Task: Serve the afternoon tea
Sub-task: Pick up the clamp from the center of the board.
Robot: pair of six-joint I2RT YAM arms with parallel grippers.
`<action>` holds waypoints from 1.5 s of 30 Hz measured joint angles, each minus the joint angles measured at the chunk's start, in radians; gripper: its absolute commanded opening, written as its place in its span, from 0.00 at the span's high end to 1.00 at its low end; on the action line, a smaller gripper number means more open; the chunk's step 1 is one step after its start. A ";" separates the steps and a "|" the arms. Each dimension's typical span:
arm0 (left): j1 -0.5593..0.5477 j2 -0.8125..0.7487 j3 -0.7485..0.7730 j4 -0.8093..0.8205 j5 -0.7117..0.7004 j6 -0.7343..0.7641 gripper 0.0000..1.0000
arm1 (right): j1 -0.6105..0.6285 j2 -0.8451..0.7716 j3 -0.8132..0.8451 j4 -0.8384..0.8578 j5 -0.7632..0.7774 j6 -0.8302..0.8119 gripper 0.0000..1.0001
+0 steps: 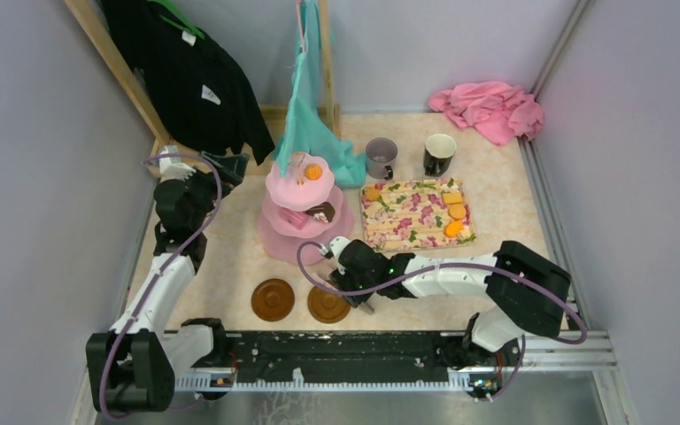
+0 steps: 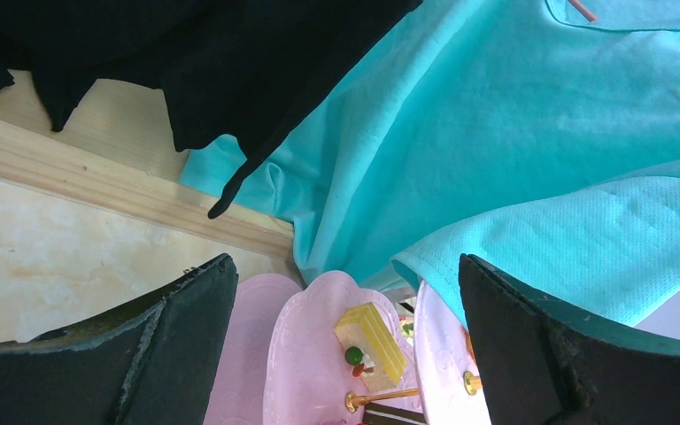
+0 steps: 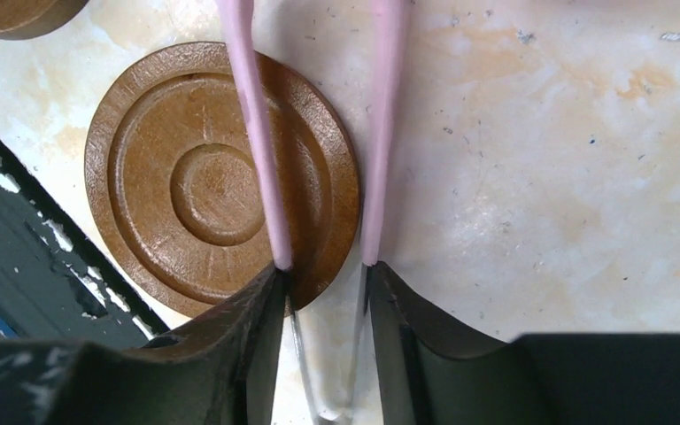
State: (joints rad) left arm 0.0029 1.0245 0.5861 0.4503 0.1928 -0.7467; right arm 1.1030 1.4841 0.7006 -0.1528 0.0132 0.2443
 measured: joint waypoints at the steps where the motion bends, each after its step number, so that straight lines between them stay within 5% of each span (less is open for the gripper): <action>1: 0.000 0.001 0.000 0.000 0.000 0.000 0.01 | 0.000 0.000 0.000 0.004 -0.003 0.001 0.66; 26: 0.000 0.003 0.000 0.000 -0.001 0.003 0.01 | 0.000 -0.129 -0.018 -0.064 0.082 0.029 0.73; 45: 0.000 -0.016 0.000 0.000 0.000 0.002 0.01 | -0.085 -0.261 0.134 -0.528 0.447 0.364 0.78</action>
State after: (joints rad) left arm 0.0029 1.0088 0.5861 0.4500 0.1928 -0.7452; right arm 1.0183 1.2228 0.8349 -0.6811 0.4599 0.6083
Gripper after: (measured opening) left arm 0.994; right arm 0.218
